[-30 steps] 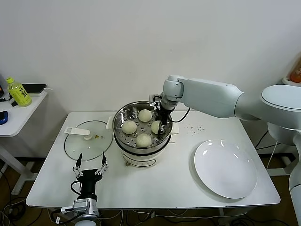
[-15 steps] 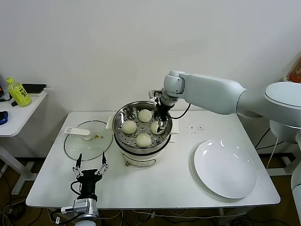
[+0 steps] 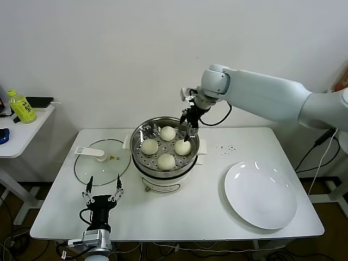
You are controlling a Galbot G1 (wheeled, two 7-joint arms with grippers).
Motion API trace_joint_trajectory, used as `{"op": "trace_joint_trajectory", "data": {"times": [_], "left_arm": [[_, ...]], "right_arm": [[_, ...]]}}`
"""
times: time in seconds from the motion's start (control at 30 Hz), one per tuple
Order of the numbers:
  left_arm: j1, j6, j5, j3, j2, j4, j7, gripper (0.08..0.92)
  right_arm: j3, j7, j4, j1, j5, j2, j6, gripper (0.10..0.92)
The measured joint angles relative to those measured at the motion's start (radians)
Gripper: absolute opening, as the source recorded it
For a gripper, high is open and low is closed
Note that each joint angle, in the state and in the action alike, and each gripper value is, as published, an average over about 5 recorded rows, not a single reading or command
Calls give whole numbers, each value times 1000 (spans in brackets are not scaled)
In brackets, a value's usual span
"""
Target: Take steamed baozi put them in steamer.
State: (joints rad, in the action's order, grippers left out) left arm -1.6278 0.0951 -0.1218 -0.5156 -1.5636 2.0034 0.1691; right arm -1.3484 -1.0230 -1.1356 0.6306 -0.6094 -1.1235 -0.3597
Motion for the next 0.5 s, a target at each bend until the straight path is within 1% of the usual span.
{"op": "trace_joint_trajectory", "data": {"times": [0.27, 0.5], "left_arm": [[-12, -6, -20, 16, -6, 25, 2, 823], [-31, -6, -42, 26, -15, 44, 4, 823]], "right_arm": [[132, 86, -105, -47, 8, 154, 37, 823], [325, 205, -232, -199, 37, 319, 62, 823]]}}
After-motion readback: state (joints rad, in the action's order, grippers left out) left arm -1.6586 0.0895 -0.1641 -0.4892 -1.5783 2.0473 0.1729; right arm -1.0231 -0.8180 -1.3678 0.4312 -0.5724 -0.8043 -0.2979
